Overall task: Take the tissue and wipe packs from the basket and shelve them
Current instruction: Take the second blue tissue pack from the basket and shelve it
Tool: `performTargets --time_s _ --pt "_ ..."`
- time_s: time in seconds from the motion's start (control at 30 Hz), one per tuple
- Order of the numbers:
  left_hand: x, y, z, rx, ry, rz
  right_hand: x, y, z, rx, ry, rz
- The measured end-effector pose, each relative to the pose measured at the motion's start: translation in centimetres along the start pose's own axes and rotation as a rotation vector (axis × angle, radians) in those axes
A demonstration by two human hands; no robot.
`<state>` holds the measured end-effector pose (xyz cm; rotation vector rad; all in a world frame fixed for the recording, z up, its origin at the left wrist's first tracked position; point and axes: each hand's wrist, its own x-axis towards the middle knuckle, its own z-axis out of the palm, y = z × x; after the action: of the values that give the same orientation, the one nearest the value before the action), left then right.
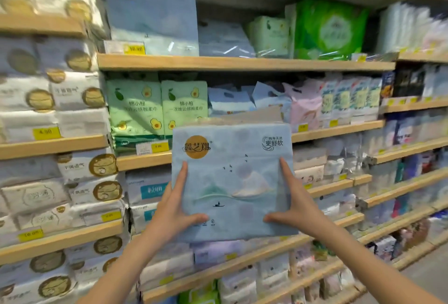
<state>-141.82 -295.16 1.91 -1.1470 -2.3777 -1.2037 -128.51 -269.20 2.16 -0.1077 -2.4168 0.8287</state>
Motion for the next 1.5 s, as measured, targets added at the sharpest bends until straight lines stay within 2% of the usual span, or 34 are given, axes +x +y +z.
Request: performTargets --time_s 0.3,0.57,0.8,1.0,1.5 --pt "8.7 6.7 -2.0 0.041 0.128 0.126 7.3 -1.0 -8.7 -0.032 0.123 -0.174" --pt "15.7 13.3 0.6 0.136 0.333 0.213 13.9 2.7 -16.0 -0.010 0.213 -0.344" --pt "20.7 18.1 1.8 0.117 0.458 0.261 19.4 4.4 -21.3 0.046 0.251 -0.453" --pt "24.8 20.4 -0.2 0.228 0.576 0.290 24.8 3.4 -23.5 0.076 0.276 -0.569" --pt "34.6 20.7 -6.2 0.341 0.671 0.447 36.9 0.3 -24.7 0.130 0.429 -0.678"
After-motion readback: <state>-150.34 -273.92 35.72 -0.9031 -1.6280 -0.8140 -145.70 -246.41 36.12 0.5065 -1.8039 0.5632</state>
